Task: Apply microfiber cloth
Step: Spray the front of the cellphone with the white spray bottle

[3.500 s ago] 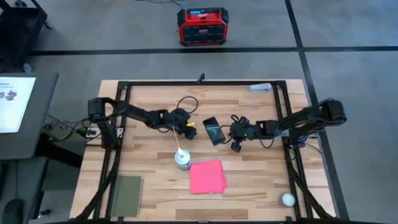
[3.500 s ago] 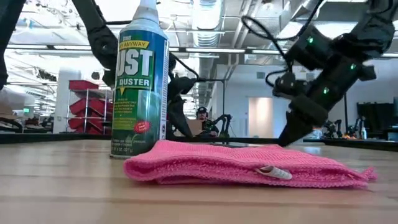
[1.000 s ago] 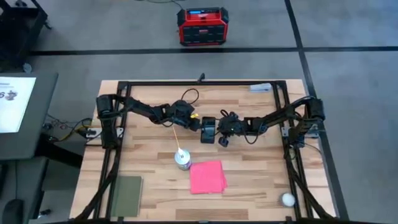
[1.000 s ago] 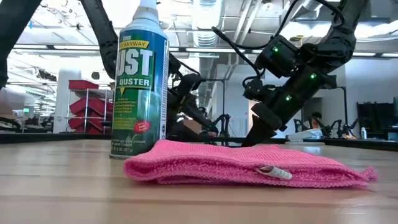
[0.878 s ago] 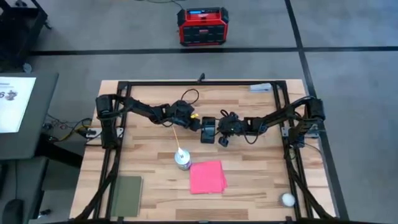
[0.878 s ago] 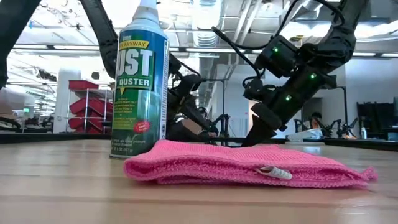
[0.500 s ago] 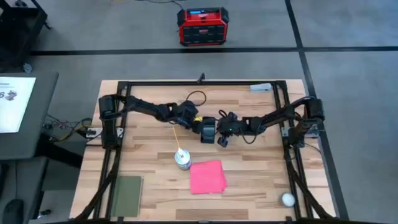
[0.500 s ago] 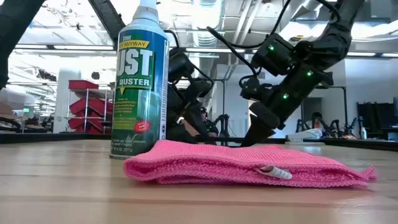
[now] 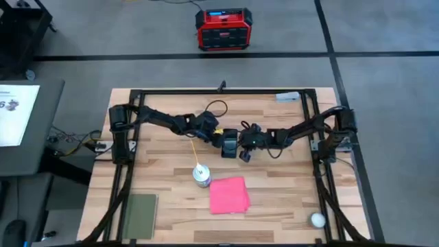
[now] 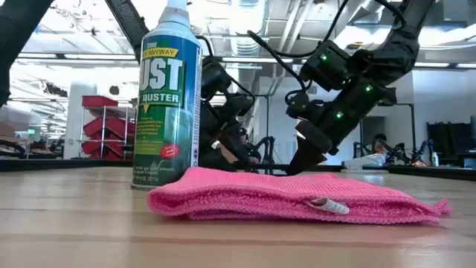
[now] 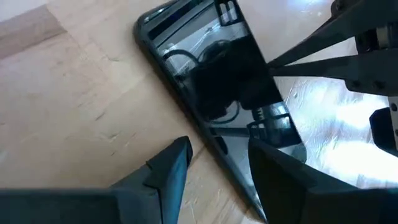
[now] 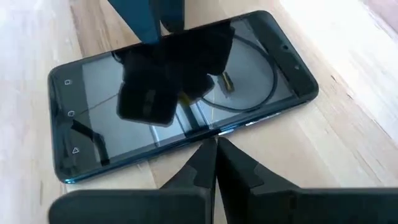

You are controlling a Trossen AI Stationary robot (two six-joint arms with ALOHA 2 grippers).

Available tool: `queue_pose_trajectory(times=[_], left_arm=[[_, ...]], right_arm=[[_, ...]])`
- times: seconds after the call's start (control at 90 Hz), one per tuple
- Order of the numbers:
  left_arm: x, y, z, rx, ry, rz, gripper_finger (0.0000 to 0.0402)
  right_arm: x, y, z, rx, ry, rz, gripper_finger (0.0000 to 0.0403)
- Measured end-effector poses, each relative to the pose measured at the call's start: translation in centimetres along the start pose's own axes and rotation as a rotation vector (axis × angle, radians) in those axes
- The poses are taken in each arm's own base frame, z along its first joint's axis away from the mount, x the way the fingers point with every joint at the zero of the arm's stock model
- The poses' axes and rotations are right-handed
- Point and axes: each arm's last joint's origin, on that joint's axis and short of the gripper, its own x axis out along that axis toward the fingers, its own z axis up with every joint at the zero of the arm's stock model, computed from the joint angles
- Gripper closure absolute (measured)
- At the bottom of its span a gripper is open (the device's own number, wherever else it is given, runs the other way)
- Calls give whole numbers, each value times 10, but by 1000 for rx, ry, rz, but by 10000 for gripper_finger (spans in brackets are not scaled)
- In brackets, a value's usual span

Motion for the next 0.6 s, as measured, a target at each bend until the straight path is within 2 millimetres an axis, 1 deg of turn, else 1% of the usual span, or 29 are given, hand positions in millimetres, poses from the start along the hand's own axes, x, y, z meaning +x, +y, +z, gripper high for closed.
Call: queue_pose_trajectory(times=[0.156, 0.233, 0.344, 0.422, 0.5, 0.6], left_arm=[[0, 0, 0, 8, -3, -3, 249], [0, 0, 0, 9, -4, -3, 249], [0, 0, 0, 8, -6, 1, 249], [0, 0, 0, 14, -7, 2, 249], [0, -1, -1, 24, -9, -1, 249], [1, -2, -2, 46, -7, -1, 249]], right_arm=[[2, -1, 2, 7, -18, 19, 403], [6, -2, 1, 12, -20, 21, 403], [17, -1, 0, 13, 0, 28, 403], [24, 1, 3, 13, -1, 43, 403], [28, 2, 5, 5, -3, 50, 403], [28, 3, 7, -4, 0, 51, 403]])
